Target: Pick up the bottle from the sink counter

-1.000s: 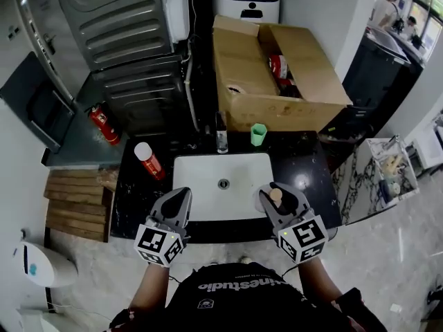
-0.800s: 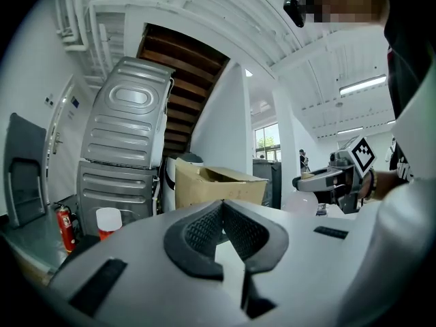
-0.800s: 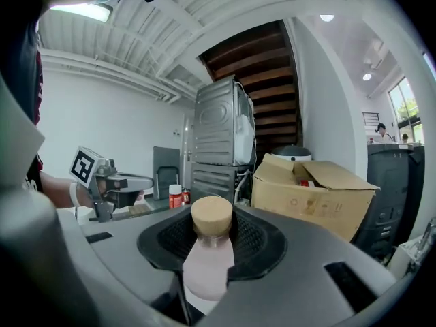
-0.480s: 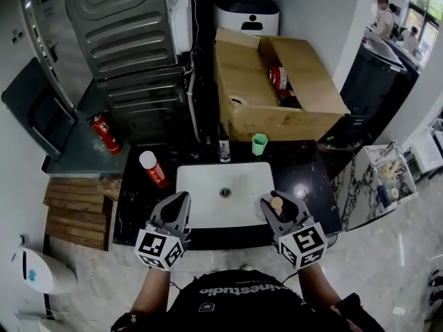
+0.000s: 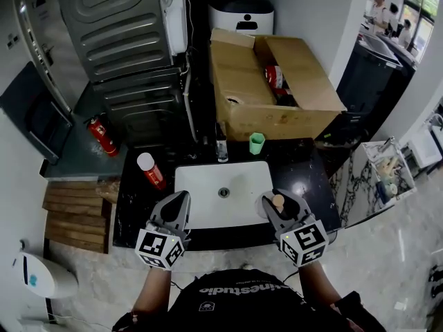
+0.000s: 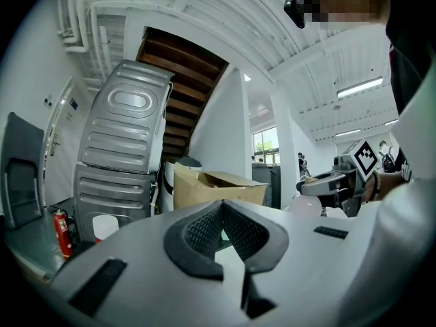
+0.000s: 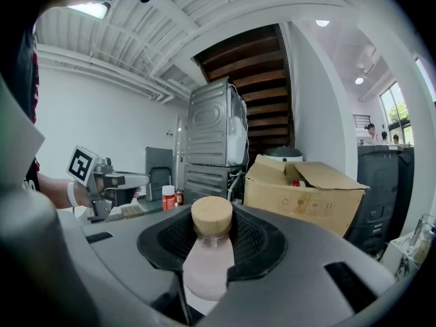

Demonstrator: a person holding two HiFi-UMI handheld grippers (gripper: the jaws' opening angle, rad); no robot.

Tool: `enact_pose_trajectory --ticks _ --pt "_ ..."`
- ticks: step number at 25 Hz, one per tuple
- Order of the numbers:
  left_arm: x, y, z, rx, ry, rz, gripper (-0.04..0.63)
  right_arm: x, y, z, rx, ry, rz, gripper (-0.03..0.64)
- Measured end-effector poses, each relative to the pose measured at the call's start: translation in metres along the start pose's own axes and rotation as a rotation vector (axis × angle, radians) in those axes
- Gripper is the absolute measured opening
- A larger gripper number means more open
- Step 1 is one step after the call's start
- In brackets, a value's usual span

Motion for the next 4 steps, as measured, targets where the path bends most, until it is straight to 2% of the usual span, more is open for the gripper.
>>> enact_pose_trajectory --ticks 4 --pt "0.0002 -0.0001 -0.001 0.003 0.004 -0.005 0.014 -0.002 0.0019 -0.0013 0.007 0.002 -0.002 0.152"
Point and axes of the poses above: the fingertips, and each gripper's own axes: z backward along the fingers, x to its left, y out of its underside, the point moved 6 cm from there along z, backward along the fingers, and after that the axes turned 1 degree about -y, right-handed, at the moved point
